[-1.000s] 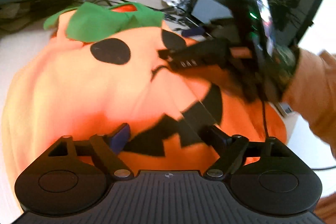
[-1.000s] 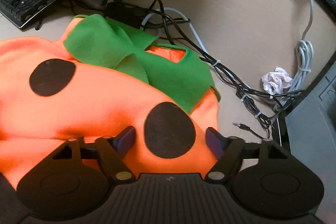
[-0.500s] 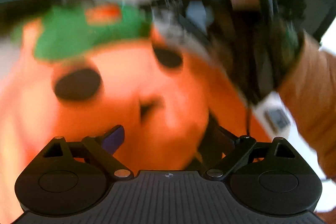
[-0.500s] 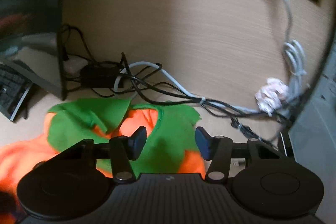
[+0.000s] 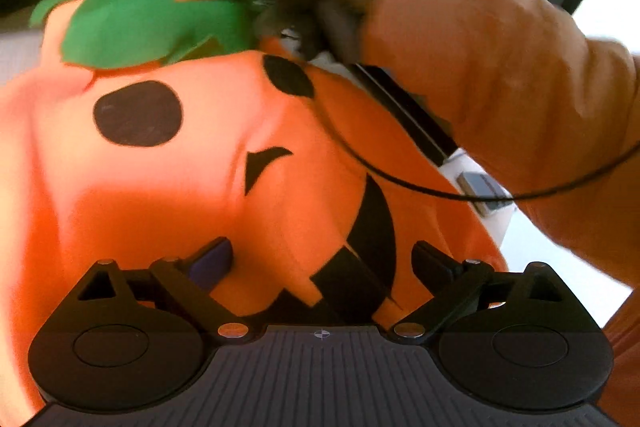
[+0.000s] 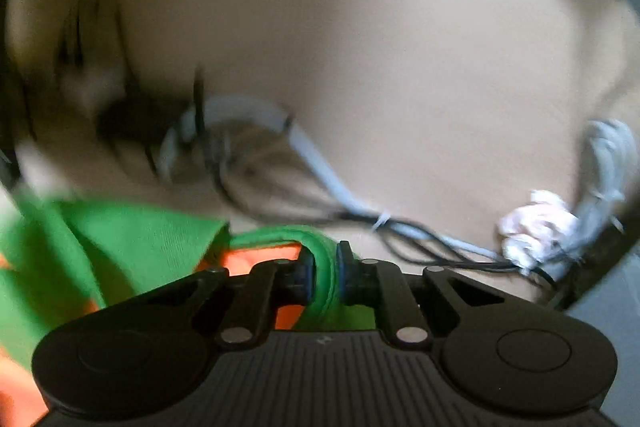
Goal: Fold clothes
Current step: 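Grasp the green felt collar with the right gripper and lift it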
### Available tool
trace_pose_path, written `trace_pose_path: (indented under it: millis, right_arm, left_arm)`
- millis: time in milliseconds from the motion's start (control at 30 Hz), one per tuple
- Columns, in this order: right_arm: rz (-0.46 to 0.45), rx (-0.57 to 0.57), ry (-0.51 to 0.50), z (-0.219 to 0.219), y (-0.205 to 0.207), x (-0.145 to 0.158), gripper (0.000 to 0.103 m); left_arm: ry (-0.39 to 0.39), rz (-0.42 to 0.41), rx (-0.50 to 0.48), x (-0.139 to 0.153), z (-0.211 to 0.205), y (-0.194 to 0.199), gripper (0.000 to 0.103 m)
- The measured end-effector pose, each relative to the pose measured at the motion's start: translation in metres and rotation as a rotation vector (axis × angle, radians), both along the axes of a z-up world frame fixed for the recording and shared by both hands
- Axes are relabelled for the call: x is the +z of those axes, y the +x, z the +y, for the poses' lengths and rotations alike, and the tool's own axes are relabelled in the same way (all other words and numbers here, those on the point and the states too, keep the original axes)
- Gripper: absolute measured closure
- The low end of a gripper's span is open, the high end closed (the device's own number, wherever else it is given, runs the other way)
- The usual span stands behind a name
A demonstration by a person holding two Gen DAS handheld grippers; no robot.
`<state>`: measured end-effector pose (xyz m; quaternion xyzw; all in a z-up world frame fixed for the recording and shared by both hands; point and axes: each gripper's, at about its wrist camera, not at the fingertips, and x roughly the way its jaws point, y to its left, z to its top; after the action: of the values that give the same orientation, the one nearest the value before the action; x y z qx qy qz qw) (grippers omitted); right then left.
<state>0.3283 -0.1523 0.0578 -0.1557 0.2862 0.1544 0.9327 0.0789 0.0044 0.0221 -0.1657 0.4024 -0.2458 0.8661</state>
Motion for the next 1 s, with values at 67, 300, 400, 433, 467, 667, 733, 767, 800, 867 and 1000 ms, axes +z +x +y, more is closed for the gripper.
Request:
trace_pose_path:
  millis: [67, 300, 400, 433, 467, 667, 733, 767, 800, 867, 1000]
  right_arm:
    - [-0.053, 0.053, 0.058, -0.012, -0.039, 0.029, 0.094]
    - [0.148, 0.127, 0.111, -0.048, -0.156, -0.014, 0.094]
    - [0.196, 0.089, 0.128, -0.056, -0.186, -0.048, 0.094]
    - [0.192, 0.076, 0.138, -0.058, -0.192, -0.053, 0.094]
    - [0.181, 0.068, 0.148, -0.059, -0.196, -0.053, 0.094]
    - [0.163, 0.085, 0.127, -0.056, -0.211, -0.05, 0.094]
    - [0.161, 0.102, 0.118, -0.061, -0.215, -0.041, 0.094]
    - [0.16, 0.107, 0.116, -0.065, -0.216, -0.035, 0.093]
    - [0.157, 0.109, 0.124, -0.07, -0.218, -0.028, 0.09]
    - [0.128, 0.094, 0.193, -0.084, -0.219, -0.006, 0.084]
    - [0.079, 0.062, 0.294, -0.089, -0.196, 0.021, 0.083]
  left_arm:
    - [-0.001, 0.007, 0.033, 0.001, 0.002, 0.005, 0.004]
    - [0.04, -0.025, 0.082, 0.021, 0.009, 0.008, 0.004]
    - [0.024, -0.146, -0.033, 0.054, 0.011, -0.018, 0.004]
    - [0.016, -0.189, -0.045, 0.066, 0.011, -0.023, 0.004]
    - [0.015, -0.24, -0.042, 0.079, 0.012, -0.025, 0.004]
    - [0.003, -0.335, 0.182, 0.093, 0.012, 0.043, 0.002]
    - [0.036, -0.273, 0.204, 0.081, 0.007, 0.068, 0.002]
    - [0.071, -0.213, 0.197, 0.067, 0.005, 0.076, 0.002]
    - [0.088, -0.172, 0.171, 0.055, 0.005, 0.074, 0.002]
    - [0.122, -0.092, 0.121, 0.031, 0.004, 0.07, 0.002]
    - [0.237, -0.096, 0.073, 0.006, -0.004, 0.055, 0.002]
